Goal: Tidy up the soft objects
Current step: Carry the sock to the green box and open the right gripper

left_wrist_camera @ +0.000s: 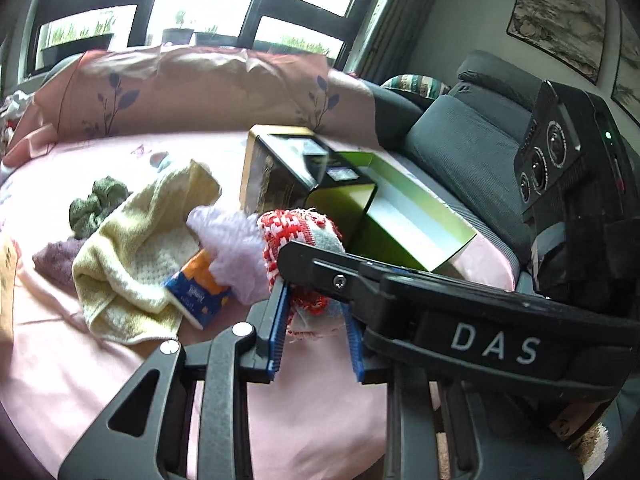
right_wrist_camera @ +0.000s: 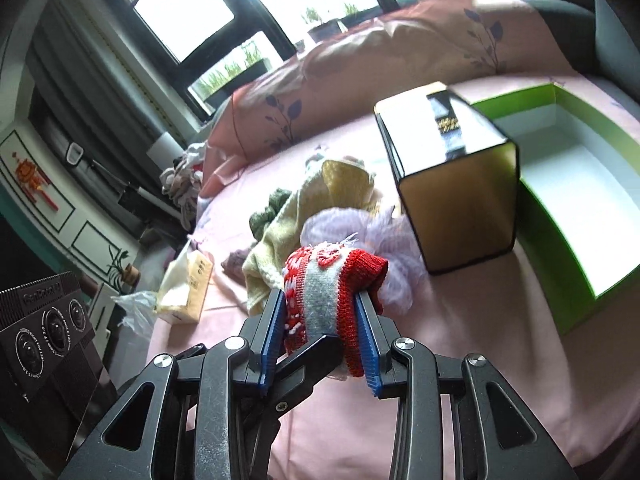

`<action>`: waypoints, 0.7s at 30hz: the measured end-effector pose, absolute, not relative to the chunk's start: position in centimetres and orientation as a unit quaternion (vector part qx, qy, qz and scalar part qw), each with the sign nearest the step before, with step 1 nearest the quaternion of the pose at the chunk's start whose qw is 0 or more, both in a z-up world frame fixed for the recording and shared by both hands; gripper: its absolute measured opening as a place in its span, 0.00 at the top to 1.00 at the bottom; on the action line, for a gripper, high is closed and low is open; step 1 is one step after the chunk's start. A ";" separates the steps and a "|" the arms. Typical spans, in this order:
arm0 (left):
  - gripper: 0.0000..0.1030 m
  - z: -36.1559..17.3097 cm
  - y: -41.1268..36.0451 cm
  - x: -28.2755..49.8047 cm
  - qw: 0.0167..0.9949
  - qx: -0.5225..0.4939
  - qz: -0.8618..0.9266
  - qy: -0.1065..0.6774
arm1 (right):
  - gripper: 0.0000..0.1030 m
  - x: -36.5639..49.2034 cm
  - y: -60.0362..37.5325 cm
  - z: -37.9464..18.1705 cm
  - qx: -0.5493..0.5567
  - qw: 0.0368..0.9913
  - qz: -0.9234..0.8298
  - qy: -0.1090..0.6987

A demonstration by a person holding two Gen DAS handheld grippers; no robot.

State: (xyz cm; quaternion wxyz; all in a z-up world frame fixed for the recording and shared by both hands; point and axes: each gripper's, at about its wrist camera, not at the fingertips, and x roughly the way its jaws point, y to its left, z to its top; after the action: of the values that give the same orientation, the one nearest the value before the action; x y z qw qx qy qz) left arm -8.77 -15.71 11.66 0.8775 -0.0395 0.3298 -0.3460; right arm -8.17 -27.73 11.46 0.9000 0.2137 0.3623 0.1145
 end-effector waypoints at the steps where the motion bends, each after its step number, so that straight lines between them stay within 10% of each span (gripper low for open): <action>1: 0.78 12.5 -16.3 -8.7 0.879 -0.035 -0.353 0.320 | 0.64 -8.5 -28.4 12.3 0.216 0.905 0.111 0.349; 21: 0.77 14.3 -32.3 -5.2 0.825 0.036 -0.464 0.320 | 0.64 -10.3 -44.7 13.3 0.346 0.906 0.004 0.242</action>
State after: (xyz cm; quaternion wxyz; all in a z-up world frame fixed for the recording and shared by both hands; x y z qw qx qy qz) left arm -5.21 -32.33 14.25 0.8248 0.0361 0.3204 -0.4644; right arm -10.29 -44.69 13.26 0.9064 0.3462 0.2422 0.0038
